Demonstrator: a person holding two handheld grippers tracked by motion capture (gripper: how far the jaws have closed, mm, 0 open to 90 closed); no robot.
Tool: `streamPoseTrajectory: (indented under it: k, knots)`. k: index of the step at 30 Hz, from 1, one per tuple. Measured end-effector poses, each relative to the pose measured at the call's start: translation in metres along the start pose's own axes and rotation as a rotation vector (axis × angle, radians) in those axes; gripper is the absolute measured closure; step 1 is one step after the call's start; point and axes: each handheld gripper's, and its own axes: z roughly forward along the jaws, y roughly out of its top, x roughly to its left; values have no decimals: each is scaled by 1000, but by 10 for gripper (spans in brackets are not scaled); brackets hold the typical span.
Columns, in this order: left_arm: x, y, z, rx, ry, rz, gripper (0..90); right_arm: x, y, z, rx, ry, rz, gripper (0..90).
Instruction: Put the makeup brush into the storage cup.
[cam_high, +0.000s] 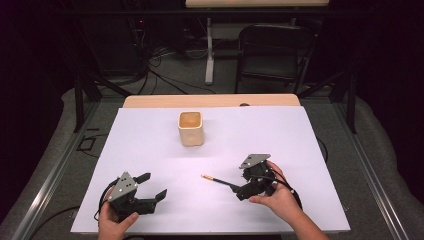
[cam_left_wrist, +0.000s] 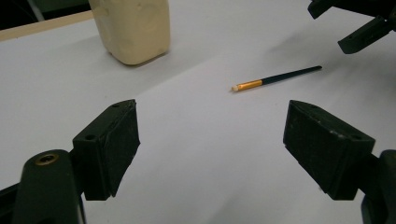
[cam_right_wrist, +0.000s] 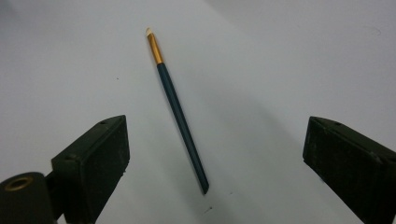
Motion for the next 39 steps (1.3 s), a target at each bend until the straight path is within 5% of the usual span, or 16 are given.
streamPoseTrajectory:
  k: [11, 39]
  knots:
    - [-1, 0, 1, 4, -4, -1, 185, 3, 6, 6, 61, 47, -36, 137]
    - [0, 0, 1, 12, -4, 2, 186, -3, 20, 15, 186, 70, -92, 189]
